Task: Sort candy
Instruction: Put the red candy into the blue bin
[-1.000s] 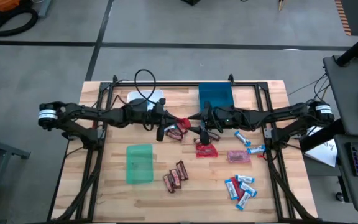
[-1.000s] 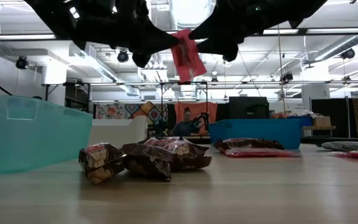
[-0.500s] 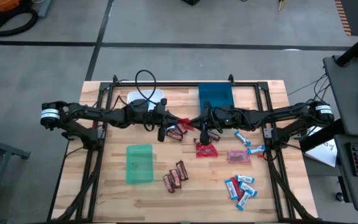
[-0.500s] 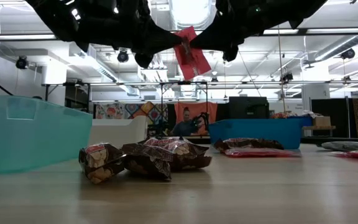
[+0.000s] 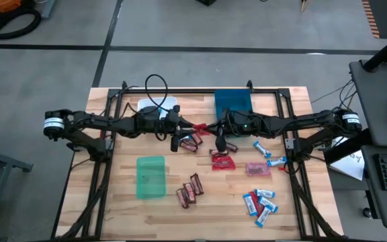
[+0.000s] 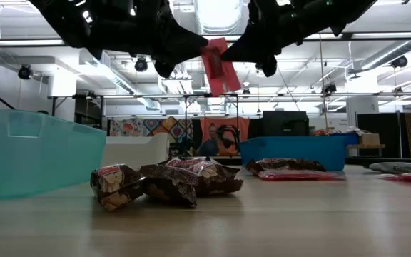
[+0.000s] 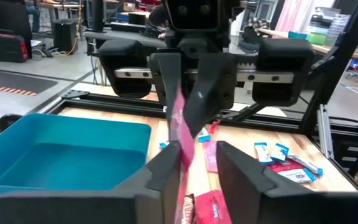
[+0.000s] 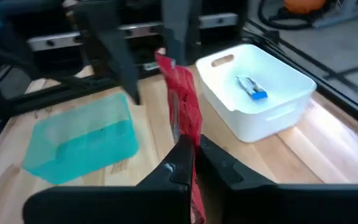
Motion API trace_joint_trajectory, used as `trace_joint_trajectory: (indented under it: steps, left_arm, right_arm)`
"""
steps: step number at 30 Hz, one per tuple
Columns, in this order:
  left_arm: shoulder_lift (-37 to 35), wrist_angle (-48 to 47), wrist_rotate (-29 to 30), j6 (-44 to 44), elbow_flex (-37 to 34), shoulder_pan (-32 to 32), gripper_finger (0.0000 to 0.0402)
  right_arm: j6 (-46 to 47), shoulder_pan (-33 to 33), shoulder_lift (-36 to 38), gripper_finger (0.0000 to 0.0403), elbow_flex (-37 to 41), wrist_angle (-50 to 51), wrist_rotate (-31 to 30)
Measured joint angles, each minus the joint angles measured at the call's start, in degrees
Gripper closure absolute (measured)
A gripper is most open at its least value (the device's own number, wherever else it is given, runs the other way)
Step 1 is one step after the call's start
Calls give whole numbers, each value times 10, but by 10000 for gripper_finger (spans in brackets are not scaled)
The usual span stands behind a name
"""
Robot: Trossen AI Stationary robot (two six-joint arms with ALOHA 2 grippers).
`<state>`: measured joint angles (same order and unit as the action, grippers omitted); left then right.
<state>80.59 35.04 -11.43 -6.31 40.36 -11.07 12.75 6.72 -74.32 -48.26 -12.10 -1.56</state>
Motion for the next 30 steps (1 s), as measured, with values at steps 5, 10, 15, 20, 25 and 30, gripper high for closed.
trace_joint_trajectory:
  steps: [5,10,15,20,25,30]
  left_arm:
    - [-5,-19,1,-4,0,-26,275]
    - [-17,-66,4,-8,0,-56,265]
    - [-25,-86,4,-8,0,-68,265]
    - [-26,-87,4,-5,0,-68,264]
    - [-26,-101,4,-2,0,-68,264]
    - [-22,-92,3,-7,0,-66,264]
  right_arm:
    - [47,32,8,394,0,22,-2]
    - [107,71,27,394,0,117,-58]
    - [170,129,36,394,0,224,-80]
    - [173,154,34,394,1,264,-78]
    - [164,151,34,394,1,255,-70]
    - [173,136,34,394,-4,255,-70]
